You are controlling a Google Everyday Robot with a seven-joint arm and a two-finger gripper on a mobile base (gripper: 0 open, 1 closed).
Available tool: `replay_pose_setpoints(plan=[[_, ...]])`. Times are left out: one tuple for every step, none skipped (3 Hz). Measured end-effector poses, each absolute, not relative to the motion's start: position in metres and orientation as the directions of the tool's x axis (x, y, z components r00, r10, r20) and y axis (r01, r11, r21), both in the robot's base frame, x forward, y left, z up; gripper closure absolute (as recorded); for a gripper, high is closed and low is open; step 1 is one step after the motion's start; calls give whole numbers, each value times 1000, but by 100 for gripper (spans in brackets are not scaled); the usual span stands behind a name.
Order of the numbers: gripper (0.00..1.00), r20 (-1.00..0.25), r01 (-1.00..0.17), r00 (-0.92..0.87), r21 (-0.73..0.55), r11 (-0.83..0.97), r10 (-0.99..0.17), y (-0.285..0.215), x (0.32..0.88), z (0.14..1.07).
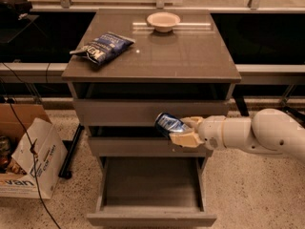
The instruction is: Place pepsi can into bottom drawer
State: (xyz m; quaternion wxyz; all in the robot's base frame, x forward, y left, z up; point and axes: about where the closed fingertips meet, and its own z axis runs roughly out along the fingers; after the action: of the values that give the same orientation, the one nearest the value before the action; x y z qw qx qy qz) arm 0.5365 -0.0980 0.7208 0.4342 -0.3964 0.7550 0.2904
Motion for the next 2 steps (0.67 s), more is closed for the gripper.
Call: replay_pose_setpoints(plan=[[100, -838, -858, -370, 142, 494, -402, -85, 523, 645], [100, -810, -852, -401, 158, 499, -428, -80, 518, 599]])
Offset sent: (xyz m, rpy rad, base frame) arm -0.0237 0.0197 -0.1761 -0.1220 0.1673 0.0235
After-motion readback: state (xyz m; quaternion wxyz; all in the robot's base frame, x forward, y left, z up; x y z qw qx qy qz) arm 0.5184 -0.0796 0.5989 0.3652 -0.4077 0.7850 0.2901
